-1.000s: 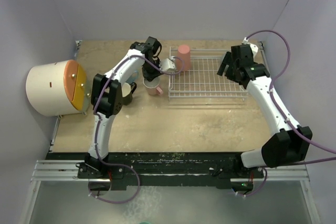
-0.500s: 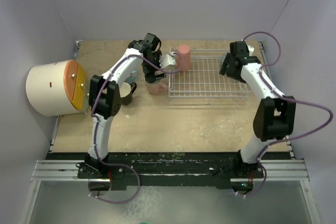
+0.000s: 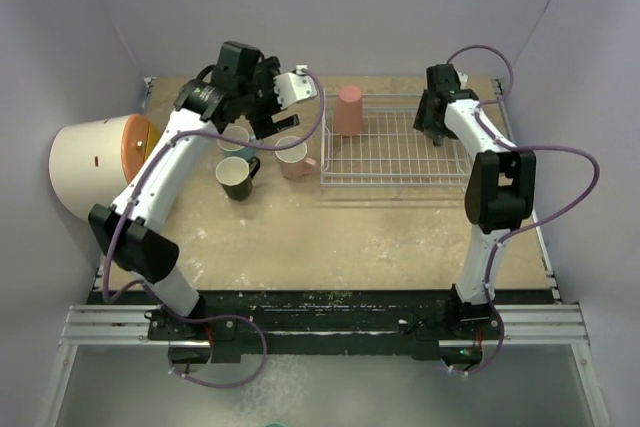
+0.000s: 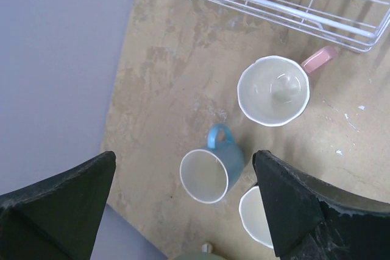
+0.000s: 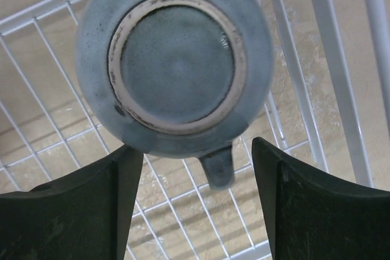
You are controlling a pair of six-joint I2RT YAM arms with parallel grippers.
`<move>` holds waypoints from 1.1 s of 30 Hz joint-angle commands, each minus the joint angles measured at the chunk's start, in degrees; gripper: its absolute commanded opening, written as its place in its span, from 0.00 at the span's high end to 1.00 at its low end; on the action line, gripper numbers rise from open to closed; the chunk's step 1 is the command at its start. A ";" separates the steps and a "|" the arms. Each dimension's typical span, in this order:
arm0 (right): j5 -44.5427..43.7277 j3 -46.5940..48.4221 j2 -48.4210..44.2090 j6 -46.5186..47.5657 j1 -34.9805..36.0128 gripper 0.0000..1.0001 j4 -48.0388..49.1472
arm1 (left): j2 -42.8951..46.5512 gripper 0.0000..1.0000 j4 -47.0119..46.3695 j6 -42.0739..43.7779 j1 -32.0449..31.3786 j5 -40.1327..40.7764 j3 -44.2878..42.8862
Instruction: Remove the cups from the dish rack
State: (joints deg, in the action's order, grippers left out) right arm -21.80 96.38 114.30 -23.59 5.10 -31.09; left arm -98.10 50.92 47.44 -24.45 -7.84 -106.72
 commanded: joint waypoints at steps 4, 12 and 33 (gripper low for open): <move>-2.44 1.14 0.83 3.85 -0.45 0.40 1.79 | 8.28 0.01 -3.16 -6.67 1.47 -2.20 4.01; -2.52 -0.50 -0.48 3.88 -0.11 0.62 2.92 | 10.77 0.01 -1.10 -8.68 1.48 -3.81 6.62; -11.41 -4.74 -10.16 -0.18 11.72 1.00 2.37 | 25.25 0.01 -4.94 -6.80 1.49 -14.17 24.05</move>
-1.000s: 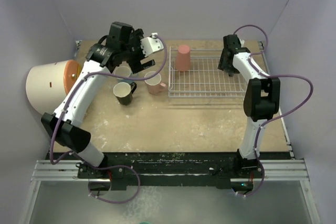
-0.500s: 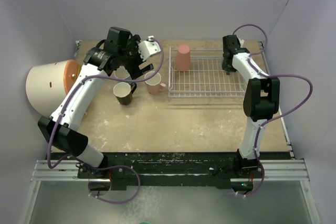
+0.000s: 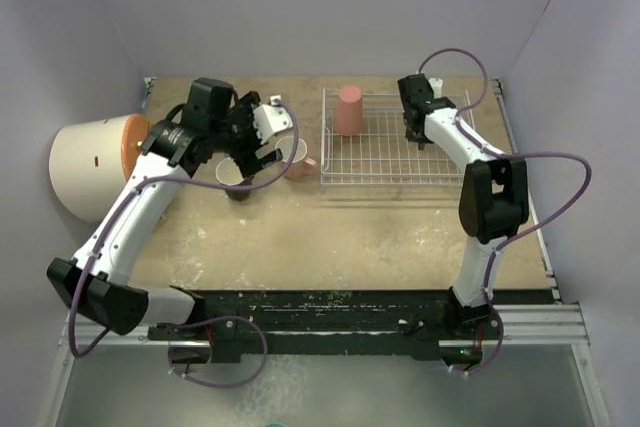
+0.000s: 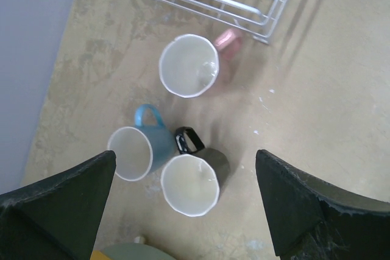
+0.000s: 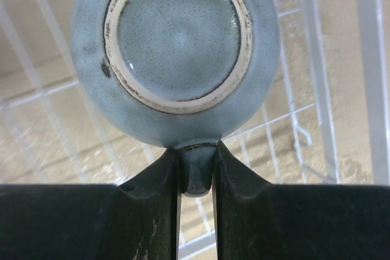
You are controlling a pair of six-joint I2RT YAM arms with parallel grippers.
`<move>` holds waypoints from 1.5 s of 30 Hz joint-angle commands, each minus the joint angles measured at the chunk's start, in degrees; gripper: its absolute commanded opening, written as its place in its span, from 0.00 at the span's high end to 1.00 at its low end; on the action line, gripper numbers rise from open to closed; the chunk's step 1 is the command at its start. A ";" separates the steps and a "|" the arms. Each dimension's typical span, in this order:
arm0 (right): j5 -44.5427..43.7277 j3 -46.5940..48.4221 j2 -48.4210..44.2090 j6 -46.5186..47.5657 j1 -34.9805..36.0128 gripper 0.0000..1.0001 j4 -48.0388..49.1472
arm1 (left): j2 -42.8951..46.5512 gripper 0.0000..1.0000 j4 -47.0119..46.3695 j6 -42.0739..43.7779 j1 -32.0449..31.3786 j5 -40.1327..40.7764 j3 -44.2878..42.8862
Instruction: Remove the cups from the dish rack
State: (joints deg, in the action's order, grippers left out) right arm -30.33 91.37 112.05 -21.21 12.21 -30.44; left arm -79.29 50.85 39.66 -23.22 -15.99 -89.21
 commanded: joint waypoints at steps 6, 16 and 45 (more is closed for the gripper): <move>5.68 -3.91 -18.75 -7.38 6.59 1.00 2.36 | 16.02 0.01 -8.77 5.21 0.13 -10.56 17.62; 27.57 -13.28 -36.40 -20.62 10.53 1.00 4.30 | 23.28 0.01 -23.77 14.58 0.20 -10.23 27.38; 56.17 -28.95 -43.34 -59.72 31.51 1.00 49.31 | 29.08 0.07 -34.89 25.41 -2.09 -15.05 30.60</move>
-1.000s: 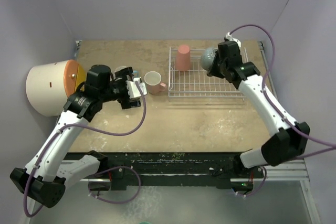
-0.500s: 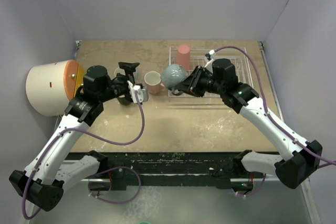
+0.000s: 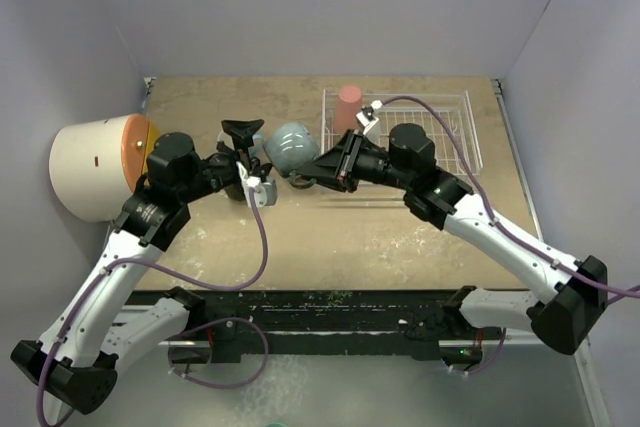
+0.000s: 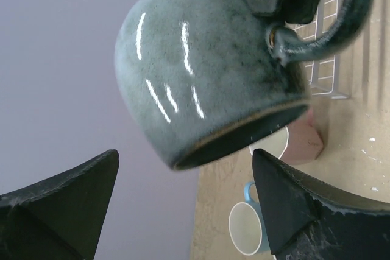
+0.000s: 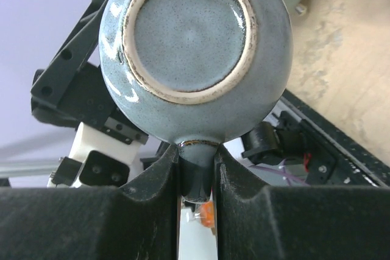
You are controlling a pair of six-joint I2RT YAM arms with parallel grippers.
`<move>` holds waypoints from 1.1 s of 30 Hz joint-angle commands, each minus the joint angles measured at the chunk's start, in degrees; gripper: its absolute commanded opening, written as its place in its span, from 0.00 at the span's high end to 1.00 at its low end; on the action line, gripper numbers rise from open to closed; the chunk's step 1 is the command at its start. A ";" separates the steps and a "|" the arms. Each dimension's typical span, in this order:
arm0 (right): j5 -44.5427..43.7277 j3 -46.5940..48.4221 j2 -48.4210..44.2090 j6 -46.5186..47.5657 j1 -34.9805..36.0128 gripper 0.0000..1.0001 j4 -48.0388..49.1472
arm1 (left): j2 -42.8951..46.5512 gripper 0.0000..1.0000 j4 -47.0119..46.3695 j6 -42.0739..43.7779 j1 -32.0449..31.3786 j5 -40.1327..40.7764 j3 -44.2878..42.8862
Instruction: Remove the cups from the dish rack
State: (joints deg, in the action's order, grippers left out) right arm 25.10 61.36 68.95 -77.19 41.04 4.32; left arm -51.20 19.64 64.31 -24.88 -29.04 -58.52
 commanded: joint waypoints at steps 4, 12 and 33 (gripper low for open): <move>-0.48 2.13 1.61 -3.94 4.86 1.00 15.33 | 1.50 0.17 -2.81 1.65 -0.43 -2.11 -0.46; -0.71 2.07 5.29 -6.27 8.58 1.00 20.08 | 2.66 0.50 0.00 2.94 -0.43 -1.92 -0.76; -24.30 12.59 -9.06 22.42 -10.20 0.22 -34.61 | -22.34 1.00 34.43 -2.07 -1.28 9.69 -12.83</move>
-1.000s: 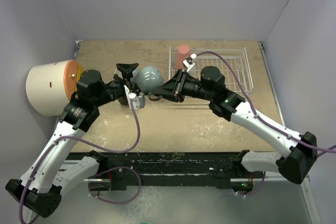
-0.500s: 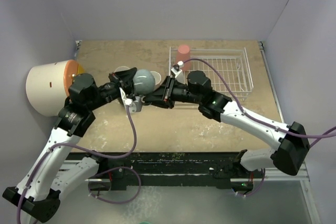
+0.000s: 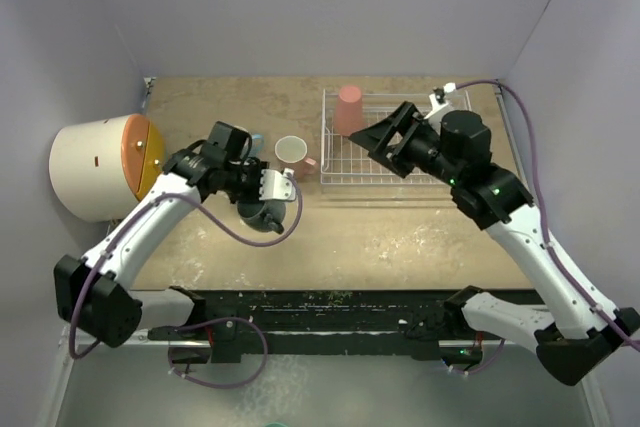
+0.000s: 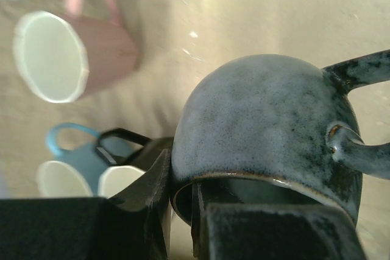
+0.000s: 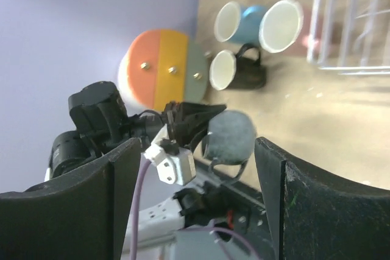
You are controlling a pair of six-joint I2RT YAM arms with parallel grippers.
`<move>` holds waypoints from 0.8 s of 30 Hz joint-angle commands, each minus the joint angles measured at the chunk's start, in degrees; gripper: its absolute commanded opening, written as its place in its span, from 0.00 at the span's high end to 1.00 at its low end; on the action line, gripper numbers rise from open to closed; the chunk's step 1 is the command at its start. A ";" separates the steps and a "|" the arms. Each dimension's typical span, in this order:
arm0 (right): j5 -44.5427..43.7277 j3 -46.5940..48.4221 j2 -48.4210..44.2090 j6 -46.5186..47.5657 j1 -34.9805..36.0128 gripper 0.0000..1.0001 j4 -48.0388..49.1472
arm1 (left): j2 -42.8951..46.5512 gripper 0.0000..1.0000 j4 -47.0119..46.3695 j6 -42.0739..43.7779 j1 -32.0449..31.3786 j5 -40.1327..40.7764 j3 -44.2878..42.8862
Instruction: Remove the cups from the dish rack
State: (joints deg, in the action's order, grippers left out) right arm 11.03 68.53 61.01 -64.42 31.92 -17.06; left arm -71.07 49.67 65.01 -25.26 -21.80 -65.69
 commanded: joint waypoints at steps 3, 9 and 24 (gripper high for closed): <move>-13.29 7.88 -0.97 10.50 -1.29 0.23 -15.20 | -6.94 1.00 4.22 -4.30 -2.19 4.91 -6.29; -16.42 11.65 2.64 12.70 -1.45 0.12 -18.12 | -14.50 1.00 0.15 -6.01 -6.81 10.26 -5.61; -23.23 12.53 4.02 18.10 -1.73 0.05 -21.20 | -31.98 1.00 0.57 -9.89 -8.85 20.00 -10.98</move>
State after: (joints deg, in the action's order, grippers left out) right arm -8.71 78.17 64.23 -49.56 30.44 -37.93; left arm -102.56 50.48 56.90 -33.85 -4.34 -74.74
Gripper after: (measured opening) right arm 0.946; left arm 0.144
